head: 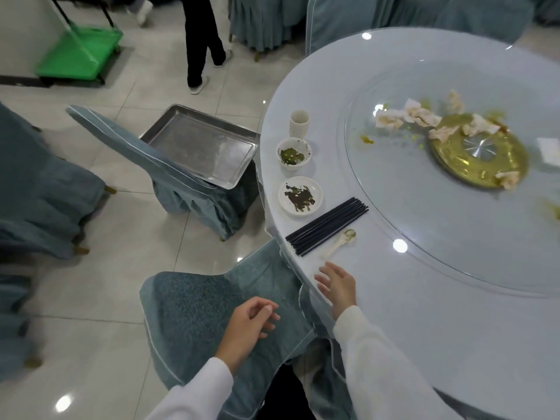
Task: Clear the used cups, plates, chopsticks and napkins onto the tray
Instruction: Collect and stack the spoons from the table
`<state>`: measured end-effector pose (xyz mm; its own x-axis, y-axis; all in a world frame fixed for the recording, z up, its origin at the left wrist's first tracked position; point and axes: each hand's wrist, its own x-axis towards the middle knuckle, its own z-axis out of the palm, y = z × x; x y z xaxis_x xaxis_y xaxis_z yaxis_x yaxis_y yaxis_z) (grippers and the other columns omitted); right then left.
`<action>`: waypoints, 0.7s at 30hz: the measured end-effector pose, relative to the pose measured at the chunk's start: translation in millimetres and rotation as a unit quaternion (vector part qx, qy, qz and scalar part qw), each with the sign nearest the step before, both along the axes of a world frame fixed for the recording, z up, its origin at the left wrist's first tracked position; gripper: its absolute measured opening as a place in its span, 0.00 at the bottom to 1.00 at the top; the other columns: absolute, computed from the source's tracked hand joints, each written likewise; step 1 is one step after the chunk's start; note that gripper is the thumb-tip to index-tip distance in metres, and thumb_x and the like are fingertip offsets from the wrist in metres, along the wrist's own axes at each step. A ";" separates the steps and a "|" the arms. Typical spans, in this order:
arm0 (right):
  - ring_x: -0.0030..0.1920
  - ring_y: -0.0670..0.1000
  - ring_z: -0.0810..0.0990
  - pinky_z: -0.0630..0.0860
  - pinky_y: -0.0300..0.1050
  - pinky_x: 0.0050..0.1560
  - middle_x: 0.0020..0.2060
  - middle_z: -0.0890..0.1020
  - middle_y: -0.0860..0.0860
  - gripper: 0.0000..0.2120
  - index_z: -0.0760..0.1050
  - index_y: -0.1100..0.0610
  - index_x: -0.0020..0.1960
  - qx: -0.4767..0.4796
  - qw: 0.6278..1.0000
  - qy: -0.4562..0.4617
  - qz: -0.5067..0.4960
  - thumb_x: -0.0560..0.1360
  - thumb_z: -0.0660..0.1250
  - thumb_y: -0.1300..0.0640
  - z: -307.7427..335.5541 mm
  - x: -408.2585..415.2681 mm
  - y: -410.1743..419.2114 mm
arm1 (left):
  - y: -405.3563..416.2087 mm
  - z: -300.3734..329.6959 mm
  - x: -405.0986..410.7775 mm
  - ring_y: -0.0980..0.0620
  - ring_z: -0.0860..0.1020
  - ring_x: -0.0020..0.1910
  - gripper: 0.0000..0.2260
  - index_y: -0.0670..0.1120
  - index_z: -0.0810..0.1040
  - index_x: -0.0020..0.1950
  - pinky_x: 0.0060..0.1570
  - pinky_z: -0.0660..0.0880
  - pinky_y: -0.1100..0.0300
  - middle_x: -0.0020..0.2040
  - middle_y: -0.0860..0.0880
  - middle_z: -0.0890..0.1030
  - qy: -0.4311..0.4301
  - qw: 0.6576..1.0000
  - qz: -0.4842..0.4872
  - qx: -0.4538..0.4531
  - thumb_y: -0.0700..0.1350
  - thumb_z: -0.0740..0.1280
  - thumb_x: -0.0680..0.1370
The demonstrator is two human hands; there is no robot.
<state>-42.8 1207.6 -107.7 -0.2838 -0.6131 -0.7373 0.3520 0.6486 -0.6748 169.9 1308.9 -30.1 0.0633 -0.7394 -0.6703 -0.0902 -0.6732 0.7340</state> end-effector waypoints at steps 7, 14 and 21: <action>0.42 0.53 0.87 0.85 0.48 0.50 0.45 0.88 0.54 0.08 0.84 0.56 0.57 -0.070 0.993 0.099 0.006 0.84 0.66 0.61 36.2 32.0 65.1 | 18.3 17.4 29.7 0.52 0.85 0.42 0.08 0.46 0.84 0.53 0.39 0.78 0.62 0.45 0.47 0.88 0.054 0.996 -0.020 -0.066 0.41 0.65 0.85; 0.40 0.52 0.86 0.83 0.44 0.43 0.44 0.88 0.56 0.08 0.85 0.56 0.55 -0.131 0.981 0.144 0.014 0.84 0.66 0.61 64.6 103.4 141.7 | 55.5 38.8 95.6 0.52 0.84 0.40 0.07 0.45 0.84 0.53 0.40 0.79 0.59 0.44 0.47 0.88 0.098 0.989 -0.023 -0.111 0.41 0.65 0.85; 0.41 0.50 0.86 0.82 0.41 0.41 0.43 0.88 0.55 0.08 0.84 0.55 0.56 -0.161 0.966 0.171 0.106 0.84 0.66 0.62 81.9 181.5 157.6 | 85.7 48.9 175.9 0.53 0.83 0.40 0.07 0.45 0.84 0.54 0.40 0.79 0.63 0.44 0.47 0.87 0.121 0.982 0.041 -0.138 0.41 0.65 0.85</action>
